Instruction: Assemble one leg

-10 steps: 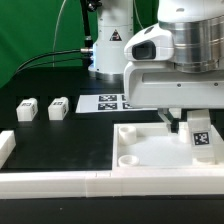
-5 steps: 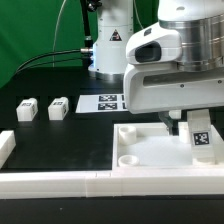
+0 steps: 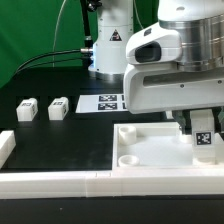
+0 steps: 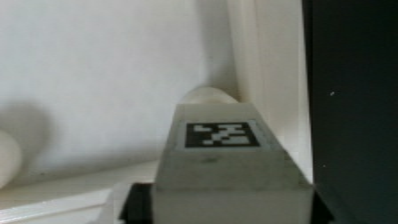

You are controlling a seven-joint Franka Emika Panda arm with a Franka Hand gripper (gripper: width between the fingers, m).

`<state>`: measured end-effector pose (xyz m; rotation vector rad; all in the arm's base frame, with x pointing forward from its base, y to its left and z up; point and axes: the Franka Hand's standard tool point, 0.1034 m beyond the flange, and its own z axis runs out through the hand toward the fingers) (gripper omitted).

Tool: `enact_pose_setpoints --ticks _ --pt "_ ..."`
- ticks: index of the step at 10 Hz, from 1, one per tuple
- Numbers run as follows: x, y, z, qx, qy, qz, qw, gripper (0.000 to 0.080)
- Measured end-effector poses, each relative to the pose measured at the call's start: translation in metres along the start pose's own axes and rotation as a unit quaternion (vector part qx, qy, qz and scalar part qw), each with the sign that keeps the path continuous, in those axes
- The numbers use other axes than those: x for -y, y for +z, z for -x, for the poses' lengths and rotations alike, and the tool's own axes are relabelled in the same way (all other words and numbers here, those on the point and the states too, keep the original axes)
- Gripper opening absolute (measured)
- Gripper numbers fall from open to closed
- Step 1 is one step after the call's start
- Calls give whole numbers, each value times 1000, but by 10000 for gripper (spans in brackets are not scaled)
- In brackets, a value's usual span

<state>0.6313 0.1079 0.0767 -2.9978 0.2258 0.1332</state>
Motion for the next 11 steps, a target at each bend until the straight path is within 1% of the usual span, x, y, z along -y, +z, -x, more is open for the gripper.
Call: enact_pose_setpoints --ticks 3,5,7,8,9,10,11 --pt "0 0 0 0 12 -1 1000 289" --pt "0 0 -1 -2 112 -2 994 291" --pt "-1 0 -1 -2 216 -2 976 291" --pt "-1 1 -1 -2 277 -3 961 291" --pt "-1 1 0 -2 310 -3 951 291" --pt "-1 1 0 -2 372 -2 928 291" --pt "-1 1 0 -3 409 -1 912 291"
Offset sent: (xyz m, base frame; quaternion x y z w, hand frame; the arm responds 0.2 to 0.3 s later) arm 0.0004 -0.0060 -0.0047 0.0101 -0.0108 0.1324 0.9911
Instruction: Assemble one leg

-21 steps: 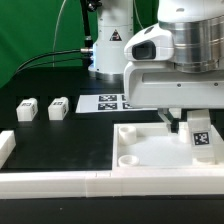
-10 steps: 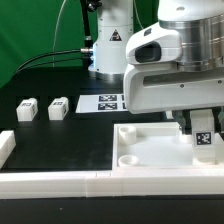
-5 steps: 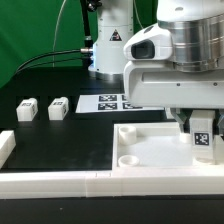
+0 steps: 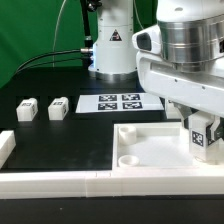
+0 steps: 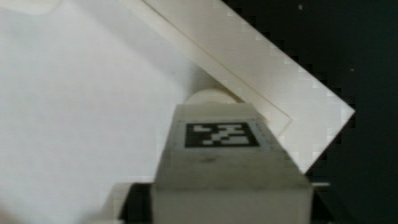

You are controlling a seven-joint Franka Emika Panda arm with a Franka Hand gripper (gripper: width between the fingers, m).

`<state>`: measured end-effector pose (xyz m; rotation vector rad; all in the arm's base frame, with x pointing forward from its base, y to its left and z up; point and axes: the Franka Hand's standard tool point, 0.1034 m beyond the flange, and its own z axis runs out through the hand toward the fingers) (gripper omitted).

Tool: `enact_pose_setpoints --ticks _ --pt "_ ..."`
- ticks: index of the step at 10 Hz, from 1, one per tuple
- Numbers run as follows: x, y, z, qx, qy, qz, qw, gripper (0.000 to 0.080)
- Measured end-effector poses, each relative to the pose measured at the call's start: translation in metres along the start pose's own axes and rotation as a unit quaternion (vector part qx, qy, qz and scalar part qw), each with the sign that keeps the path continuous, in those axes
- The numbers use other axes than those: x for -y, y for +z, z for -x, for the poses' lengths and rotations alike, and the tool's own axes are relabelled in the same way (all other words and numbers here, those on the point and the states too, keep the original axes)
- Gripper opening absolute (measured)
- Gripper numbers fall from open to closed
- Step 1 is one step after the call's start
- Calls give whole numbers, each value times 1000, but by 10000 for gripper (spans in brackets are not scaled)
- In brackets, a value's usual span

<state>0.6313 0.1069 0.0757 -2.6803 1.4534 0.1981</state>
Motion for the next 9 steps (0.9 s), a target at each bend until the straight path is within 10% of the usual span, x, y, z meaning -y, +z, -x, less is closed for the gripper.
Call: enact_pose_setpoints --ticks 9 --pt "0 1 1 2 289 0 957 291"
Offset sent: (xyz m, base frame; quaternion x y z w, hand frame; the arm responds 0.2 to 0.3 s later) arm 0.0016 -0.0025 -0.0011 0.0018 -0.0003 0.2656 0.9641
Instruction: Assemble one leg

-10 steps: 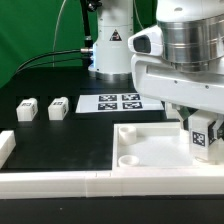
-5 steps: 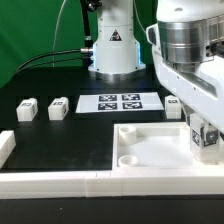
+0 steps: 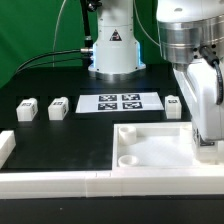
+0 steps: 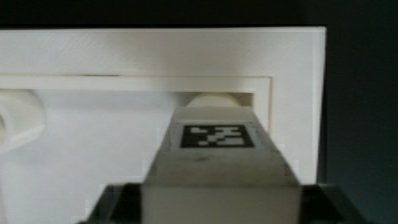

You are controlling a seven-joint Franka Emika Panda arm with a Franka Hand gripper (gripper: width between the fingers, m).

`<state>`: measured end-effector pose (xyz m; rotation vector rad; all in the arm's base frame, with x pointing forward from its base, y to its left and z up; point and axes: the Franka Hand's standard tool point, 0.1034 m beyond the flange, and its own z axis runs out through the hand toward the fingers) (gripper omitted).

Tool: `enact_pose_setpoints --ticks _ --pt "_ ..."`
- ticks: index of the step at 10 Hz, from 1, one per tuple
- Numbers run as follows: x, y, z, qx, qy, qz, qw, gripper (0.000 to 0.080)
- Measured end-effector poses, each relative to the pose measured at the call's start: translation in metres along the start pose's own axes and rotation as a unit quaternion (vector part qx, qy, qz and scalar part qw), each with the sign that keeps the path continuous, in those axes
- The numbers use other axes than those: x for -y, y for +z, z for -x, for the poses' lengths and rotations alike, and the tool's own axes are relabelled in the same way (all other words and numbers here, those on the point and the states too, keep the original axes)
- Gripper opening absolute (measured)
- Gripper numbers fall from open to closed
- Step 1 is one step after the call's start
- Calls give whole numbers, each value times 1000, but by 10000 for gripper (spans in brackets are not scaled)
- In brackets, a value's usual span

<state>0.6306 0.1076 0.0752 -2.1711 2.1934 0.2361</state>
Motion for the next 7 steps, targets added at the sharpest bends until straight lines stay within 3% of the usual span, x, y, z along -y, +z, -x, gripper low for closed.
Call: enact_pose_setpoints --ticks 1,2,4,7 --pt "0 0 0 0 -1 0 1000 478" --pt "0 0 0 0 -32 0 999 590" --pt "0 0 1 0 -84 0 996 637" --pt "0 1 1 -1 -278 1 961 646"
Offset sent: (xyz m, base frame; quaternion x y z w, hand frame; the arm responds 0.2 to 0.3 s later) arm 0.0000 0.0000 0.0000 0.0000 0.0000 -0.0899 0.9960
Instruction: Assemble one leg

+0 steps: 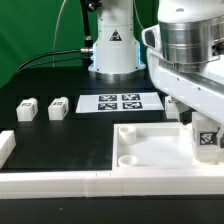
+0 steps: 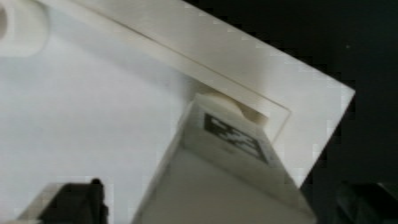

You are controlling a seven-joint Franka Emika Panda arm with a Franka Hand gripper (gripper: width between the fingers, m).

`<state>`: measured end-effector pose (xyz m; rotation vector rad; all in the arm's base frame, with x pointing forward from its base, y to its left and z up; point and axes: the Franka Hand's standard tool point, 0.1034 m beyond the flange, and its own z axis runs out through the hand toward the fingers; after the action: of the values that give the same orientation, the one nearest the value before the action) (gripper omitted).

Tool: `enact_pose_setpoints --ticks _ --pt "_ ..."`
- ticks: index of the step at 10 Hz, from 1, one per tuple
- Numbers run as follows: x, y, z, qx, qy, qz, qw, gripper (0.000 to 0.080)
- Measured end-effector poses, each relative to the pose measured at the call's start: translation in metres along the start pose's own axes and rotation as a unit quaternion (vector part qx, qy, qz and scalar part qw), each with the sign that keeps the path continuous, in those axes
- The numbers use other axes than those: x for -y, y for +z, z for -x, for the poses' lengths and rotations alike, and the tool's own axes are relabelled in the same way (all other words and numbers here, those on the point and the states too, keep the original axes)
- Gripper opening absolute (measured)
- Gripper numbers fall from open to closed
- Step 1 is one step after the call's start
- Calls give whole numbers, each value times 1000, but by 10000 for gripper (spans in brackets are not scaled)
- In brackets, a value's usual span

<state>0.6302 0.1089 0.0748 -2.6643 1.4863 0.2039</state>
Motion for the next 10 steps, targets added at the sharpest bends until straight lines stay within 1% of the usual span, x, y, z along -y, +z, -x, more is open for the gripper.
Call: enact_pose_setpoints --ticks 2,4,6,7,9,10 --pt "1 1 3 0 -79 1 997 649" --pt "2 1 5 -1 -164 1 987 649" --pt "2 1 6 -1 -273 2 962 649" --pt "2 1 6 -1 -300 2 954 649" --pt "2 1 6 -1 -384 3 923 649" --pt "2 1 5 -3 -439 5 898 649"
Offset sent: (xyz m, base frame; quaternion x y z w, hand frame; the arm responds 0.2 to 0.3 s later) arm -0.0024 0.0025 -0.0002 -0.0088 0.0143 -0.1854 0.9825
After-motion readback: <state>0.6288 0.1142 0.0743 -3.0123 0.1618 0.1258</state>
